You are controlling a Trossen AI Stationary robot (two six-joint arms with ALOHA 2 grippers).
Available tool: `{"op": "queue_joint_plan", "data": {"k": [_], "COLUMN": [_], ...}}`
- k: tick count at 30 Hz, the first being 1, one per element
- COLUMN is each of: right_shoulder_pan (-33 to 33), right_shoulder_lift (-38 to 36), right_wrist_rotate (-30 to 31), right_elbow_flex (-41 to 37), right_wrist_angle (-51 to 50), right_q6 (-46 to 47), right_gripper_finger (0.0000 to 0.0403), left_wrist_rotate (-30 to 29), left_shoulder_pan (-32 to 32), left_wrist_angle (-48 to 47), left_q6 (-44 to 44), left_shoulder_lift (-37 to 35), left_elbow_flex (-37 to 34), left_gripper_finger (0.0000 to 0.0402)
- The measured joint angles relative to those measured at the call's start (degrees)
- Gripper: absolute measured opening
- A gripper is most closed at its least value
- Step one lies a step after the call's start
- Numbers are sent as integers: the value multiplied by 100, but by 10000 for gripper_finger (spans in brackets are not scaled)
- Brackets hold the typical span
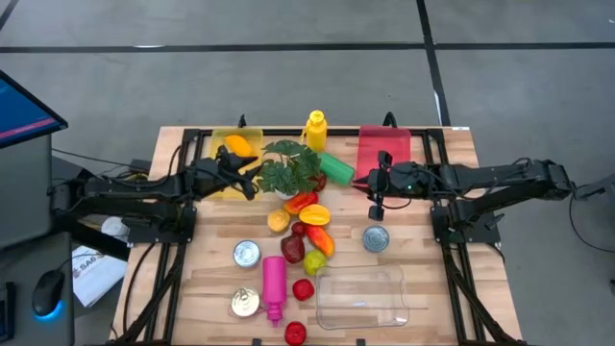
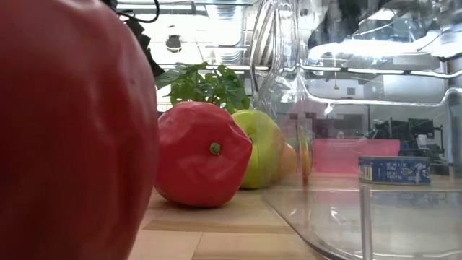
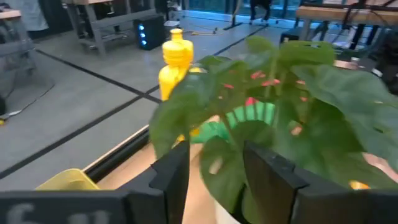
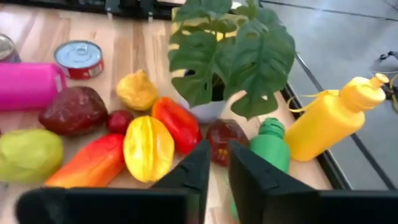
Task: Pick & Place Food Item
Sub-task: Put the yellow water bottle into the pink bin
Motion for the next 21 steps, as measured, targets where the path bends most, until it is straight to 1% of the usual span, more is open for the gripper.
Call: {"op": "queue_joint_plan", "data": {"k": [4, 7, 13, 21], "right_shoulder_pan": [-238, -530, -1312, -2344], "right_shoulder_lift": [4, 4, 11, 20], "right_wrist_rotate": [2, -85, -1261, -1952], "right_elbow_flex": [-19, -19, -19, -19], "right_wrist_angle": [36, 262, 870, 1356], "right_q6": [-298, -549, -887, -962], "right_gripper_finger": [14, 3, 2, 1], "left_wrist_rotate": [0, 0, -2, -2], "left_shoulder_pan": [-147, -173, -166, -166], "left_wrist_angle": [50, 59, 58, 71], "left_q6": [-1, 2, 2, 2], "left_shoulder_lift": [-128, -293, -674, -900], "left_elbow_flex": [-67, -144, -329, -513], "left_gripper_finger": [117, 106, 93, 90]}}
